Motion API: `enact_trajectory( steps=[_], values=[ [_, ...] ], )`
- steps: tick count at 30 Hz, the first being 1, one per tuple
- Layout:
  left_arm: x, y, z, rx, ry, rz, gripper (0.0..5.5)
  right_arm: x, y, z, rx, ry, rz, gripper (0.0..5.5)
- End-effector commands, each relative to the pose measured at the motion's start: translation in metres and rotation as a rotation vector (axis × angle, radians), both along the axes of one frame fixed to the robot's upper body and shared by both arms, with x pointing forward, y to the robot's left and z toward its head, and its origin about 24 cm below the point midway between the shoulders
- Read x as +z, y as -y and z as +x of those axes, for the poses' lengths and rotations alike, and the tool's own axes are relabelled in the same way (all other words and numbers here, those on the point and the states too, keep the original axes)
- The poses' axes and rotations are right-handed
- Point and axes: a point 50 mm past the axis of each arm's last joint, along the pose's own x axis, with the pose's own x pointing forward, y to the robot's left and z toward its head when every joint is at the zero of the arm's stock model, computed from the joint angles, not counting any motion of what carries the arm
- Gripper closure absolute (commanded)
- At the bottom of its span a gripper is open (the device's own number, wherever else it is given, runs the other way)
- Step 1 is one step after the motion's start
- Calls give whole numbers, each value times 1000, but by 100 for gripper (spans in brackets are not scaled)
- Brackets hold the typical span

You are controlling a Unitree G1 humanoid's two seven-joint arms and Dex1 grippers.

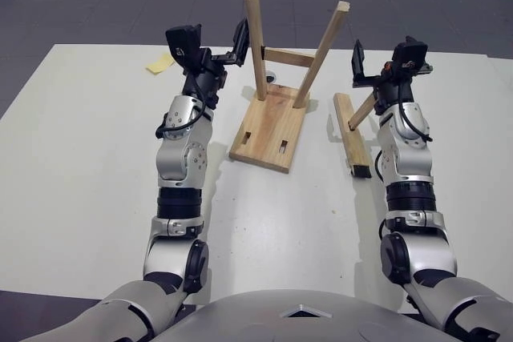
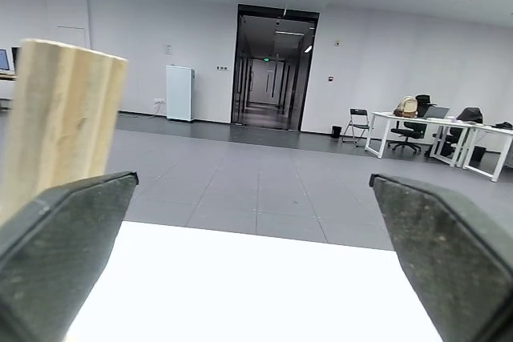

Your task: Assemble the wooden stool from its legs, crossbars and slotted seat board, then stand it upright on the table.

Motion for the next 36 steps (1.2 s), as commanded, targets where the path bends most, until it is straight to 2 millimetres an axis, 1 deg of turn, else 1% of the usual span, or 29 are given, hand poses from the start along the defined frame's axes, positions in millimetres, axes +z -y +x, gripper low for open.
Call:
enact_trajectory(
  steps=[1, 3, 5, 6, 8, 10, 11, 13, 14, 15, 17, 20, 22, 28, 31, 34, 36],
  values=[
    [3, -1, 2, -2, 10, 16, 10, -8, 3, -14, -2, -58, 36, 11],
    [4, -2, 2, -1, 9, -11, 10, 19, 3, -16, 1, 40, 43, 11],
    [10, -3, 2, 2, 22, -50, 10, 44, 2, -22, 4, 128, 48, 11],
    [11, -3, 2, 5, 25, -55, 10, 50, 1, -25, 7, 148, 50, 11],
    [11, -4, 2, 9, 25, -44, 10, 53, -1, -34, 10, 151, 41, 11],
    [9, -4, 1, 13, 22, -34, 10, 47, -1, -45, 11, 116, 25, 11],
    [8, -6, 0, 20, 19, -32, 10, 38, -1, -51, 5, 68, 13, 11],
    [5, -8, -1, 30, 11, -32, 10, 11, 1, -60, -29, -99, 22, 11],
    [4, -9, -1, 35, 6, -30, 10, 1, -1, -64, -28, -167, 21, 11],
    [4, -10, -2, 39, 2, -29, 10, -5, -5, -68, -5, -198, -9, 11],
    [7, -16, -3, 54, 4, -42, 10, -19, -13, -71, 41, -287, -54, 11],
    [16, -25, -1, 83, 24, -66, 10, -44, -14, -69, 38, -434, -33, 11],
    [18, -26, -1, 89, 25, -63, 10, -58, -12, -68, 28, -510, -11, 11],
    [15, -22, -3, 98, -19, -42, 10, -76, -4, -71, -25, -651, -6, 11],
    [13, -21, -4, 103, -59, -40, 10, -82, -3, -74, -45, -722, 17, 54],
    [-2, -29, 0, 187, -222, -40, 10, -82, -6, -77, -46, -782, 45, 110],
    [-6, -32, 0, 206, -266, -29, 10, -79, -10, -79, -42, -800, 43, 137]
  ],
)
